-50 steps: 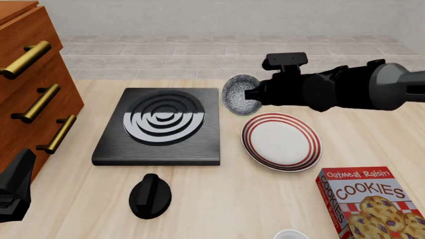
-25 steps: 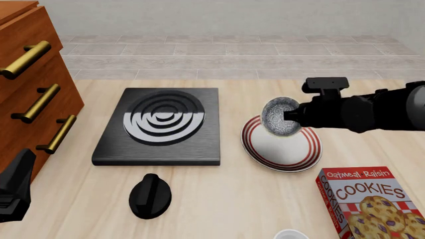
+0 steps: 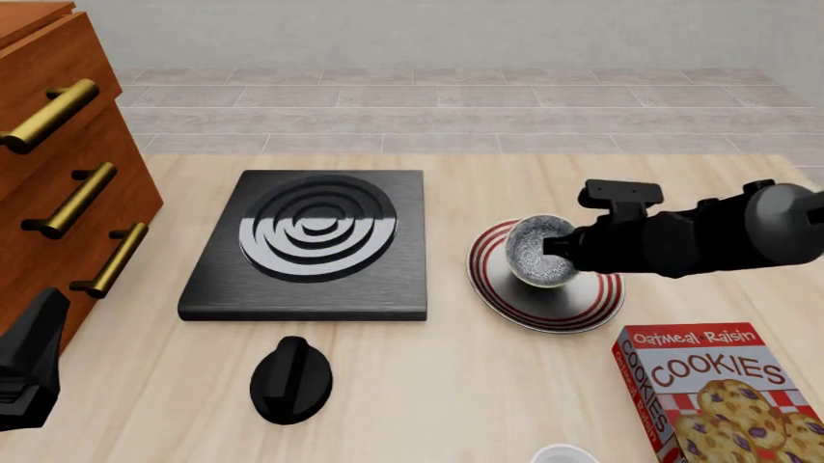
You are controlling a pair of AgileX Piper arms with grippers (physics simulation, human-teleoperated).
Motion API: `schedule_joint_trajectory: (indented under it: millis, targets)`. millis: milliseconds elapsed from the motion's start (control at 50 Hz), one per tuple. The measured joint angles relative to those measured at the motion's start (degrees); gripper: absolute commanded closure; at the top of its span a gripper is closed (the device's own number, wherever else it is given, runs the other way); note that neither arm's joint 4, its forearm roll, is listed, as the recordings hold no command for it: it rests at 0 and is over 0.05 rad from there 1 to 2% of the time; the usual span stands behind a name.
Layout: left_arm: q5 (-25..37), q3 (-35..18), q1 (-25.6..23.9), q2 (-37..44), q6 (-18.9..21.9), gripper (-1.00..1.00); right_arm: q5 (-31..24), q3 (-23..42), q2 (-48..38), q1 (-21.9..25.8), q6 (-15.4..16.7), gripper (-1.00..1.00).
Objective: Pick the akita bowl on the stove and place it on the plate.
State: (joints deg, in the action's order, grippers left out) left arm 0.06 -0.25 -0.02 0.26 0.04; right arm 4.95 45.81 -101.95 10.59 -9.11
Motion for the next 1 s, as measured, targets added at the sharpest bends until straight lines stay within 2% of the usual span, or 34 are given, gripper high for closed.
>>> schedule_joint_trajectory:
  millis: [300, 320, 620, 1000]
  targets:
    - [0.0, 0.0, 0.0, 0.0, 0.0, -1.00, 1.2, 0.2, -1.5, -0.7, 0.0, 1.00]
    - [0.0, 0.0, 0.0, 0.0, 0.0, -1.00, 1.2, 0.2, -1.6, -0.8, 0.1, -1.00]
    - [0.0, 0.0, 0.0, 0.0, 0.0, -1.00, 0.9, 0.3, -2.4, -1.7, 0.5, -1.00]
    - [-0.1, 0.0, 0.0, 0.0, 0.0, -1.00, -0.2, 0.0, 2.9, -2.4, -1.1, -1.00]
